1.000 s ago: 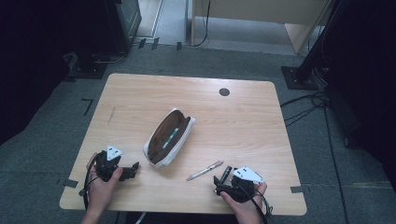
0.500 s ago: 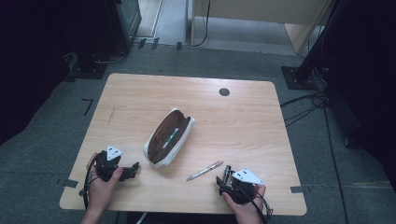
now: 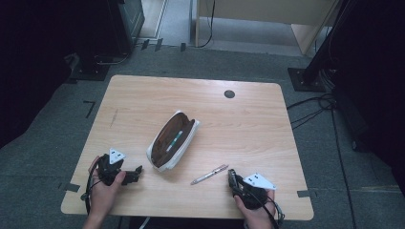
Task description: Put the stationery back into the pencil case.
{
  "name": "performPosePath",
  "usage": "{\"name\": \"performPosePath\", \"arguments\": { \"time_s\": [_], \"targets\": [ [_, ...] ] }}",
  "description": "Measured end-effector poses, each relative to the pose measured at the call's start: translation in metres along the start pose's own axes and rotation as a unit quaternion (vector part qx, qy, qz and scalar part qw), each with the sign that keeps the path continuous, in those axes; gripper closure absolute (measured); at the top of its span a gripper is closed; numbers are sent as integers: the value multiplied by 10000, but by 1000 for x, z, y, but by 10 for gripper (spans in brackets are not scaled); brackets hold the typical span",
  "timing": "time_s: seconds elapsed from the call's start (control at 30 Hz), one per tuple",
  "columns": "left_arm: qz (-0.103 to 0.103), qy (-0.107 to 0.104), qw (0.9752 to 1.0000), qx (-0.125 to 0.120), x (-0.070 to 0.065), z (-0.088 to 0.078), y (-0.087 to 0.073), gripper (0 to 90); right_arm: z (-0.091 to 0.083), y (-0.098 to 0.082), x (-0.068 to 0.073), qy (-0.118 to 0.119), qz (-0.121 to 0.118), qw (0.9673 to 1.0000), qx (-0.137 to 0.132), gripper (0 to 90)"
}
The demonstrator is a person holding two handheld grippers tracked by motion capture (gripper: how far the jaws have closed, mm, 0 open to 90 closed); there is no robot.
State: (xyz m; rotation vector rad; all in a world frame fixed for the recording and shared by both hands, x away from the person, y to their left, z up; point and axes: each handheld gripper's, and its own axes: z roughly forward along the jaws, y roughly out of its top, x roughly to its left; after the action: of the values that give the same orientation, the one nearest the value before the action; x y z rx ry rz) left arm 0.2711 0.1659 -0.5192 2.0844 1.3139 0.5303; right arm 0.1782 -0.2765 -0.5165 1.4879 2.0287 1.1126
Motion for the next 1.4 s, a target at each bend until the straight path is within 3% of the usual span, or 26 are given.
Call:
{"name": "performPosePath", "arguments": {
  "time_s": [0.3,0.57,0.77,1.1,1.4],
  "targets": [
    [0,-1,10000,0,0,0,0,0,-12,-10,-4,13,-237,9997,37,638],
    [1,0,10000,1,0,0,0,0,-12,-14,-3,24,-454,9989,125,773],
    [0,0,10000,0,0,0,0,0,-14,-12,-6,241,-361,9990,62,779],
    [1,-1,10000,1,0,0,0,0,-17,8,-4,367,-502,9980,-132,779],
    [3,0,10000,1,0,0,0,0,-16,41,2,586,-627,9954,-421,779]
  ]
}}
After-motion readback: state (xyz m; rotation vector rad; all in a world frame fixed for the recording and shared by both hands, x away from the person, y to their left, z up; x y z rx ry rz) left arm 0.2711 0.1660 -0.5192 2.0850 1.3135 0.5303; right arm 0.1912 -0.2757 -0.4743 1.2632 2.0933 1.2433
